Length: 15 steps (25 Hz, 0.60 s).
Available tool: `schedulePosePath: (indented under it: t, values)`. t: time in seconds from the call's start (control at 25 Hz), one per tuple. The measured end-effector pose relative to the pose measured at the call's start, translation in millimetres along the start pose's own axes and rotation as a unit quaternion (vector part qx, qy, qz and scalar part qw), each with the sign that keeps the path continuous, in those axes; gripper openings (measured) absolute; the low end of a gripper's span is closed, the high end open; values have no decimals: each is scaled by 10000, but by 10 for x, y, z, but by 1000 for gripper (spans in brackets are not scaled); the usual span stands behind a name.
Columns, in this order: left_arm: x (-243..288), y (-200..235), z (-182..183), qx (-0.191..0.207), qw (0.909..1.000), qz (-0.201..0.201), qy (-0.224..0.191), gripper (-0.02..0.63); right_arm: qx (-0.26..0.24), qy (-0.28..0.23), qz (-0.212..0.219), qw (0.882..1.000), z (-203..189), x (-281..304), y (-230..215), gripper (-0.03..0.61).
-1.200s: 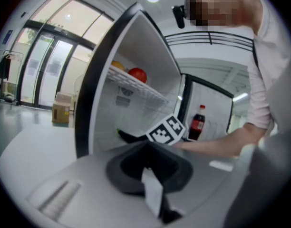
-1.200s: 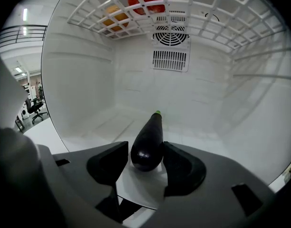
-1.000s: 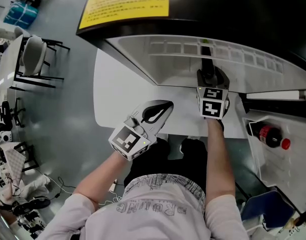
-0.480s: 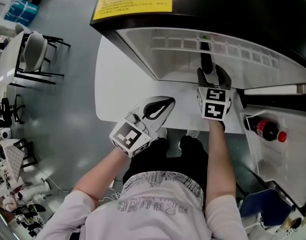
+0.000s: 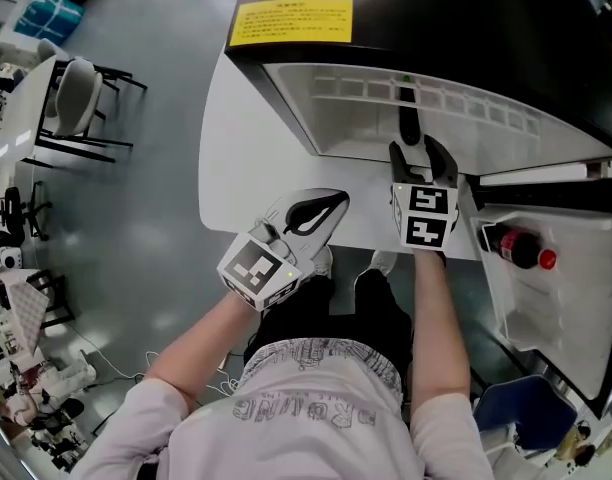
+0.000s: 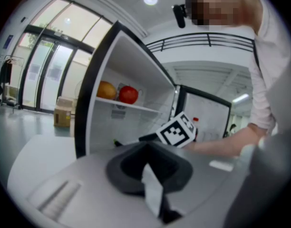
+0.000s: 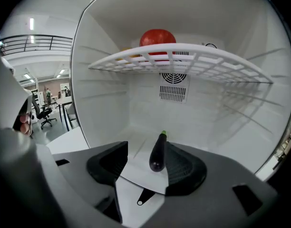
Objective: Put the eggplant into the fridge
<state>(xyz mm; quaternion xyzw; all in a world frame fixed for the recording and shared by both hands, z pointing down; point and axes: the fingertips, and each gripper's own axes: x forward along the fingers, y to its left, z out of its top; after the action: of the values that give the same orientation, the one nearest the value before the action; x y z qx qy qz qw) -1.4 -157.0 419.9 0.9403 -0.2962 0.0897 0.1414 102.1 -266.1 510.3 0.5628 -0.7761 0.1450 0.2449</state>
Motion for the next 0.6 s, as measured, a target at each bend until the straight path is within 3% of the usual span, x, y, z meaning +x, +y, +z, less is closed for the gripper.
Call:
schedulePosePath:
  t: [0.6]
  values:
    - [-169, -172, 298, 119, 9999, -19, -117, 6, -167, -445, 87, 9988, 412, -662, 142, 68]
